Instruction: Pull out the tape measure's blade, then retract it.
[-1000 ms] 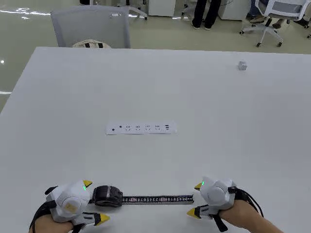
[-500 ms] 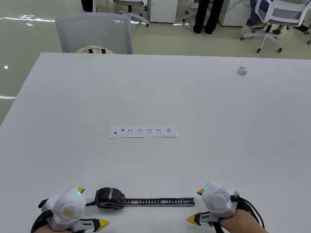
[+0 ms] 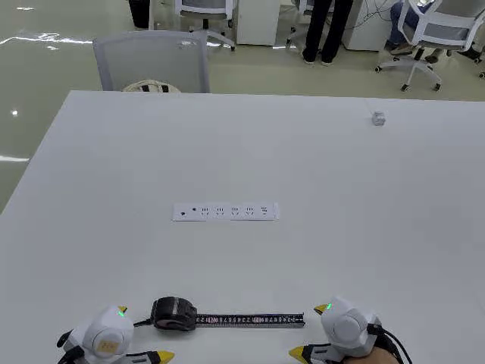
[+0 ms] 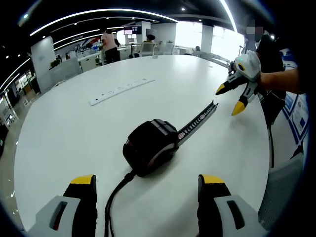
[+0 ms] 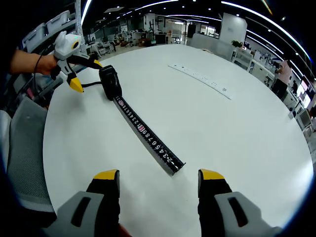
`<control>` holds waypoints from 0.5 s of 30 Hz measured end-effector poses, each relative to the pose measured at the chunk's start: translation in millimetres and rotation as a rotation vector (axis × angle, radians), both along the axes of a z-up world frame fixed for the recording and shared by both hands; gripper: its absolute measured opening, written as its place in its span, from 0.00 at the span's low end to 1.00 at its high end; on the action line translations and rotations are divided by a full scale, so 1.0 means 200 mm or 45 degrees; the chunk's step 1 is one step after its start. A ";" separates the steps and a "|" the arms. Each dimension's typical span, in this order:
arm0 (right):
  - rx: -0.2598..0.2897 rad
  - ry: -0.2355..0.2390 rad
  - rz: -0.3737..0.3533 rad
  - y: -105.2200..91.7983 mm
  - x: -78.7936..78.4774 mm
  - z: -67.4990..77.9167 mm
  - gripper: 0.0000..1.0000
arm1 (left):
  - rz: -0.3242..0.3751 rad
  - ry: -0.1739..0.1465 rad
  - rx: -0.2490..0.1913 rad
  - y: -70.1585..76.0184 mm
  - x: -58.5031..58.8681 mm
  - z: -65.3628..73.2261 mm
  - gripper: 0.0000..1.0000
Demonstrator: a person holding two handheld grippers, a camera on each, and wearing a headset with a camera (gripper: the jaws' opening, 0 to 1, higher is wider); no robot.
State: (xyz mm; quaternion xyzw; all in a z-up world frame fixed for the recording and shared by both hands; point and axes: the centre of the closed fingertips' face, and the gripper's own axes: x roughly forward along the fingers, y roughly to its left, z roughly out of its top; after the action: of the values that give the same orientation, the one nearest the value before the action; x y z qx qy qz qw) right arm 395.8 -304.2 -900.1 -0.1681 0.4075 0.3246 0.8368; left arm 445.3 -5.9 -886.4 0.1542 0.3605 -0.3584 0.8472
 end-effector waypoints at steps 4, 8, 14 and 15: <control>0.019 -0.002 -0.047 -0.01 -0.01 0.00 0.67 | 0.039 0.002 -0.013 0.01 -0.01 0.00 0.83; 0.034 -0.013 -0.084 0.00 -0.03 0.01 0.70 | 0.086 0.003 -0.015 0.02 -0.04 0.01 0.85; 0.054 -0.022 -0.111 0.02 -0.08 0.03 0.73 | 0.141 0.001 -0.024 0.04 -0.08 0.02 0.85; 0.056 -0.025 -0.120 0.02 -0.09 0.04 0.73 | 0.155 -0.002 -0.021 0.05 -0.08 0.02 0.85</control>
State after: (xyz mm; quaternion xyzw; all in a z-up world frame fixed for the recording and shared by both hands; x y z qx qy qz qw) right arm 378.4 -301.1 -893.0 -0.1334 0.3997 0.2919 0.8586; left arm 428.4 4.0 -882.1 0.1252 0.3654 -0.3092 0.8690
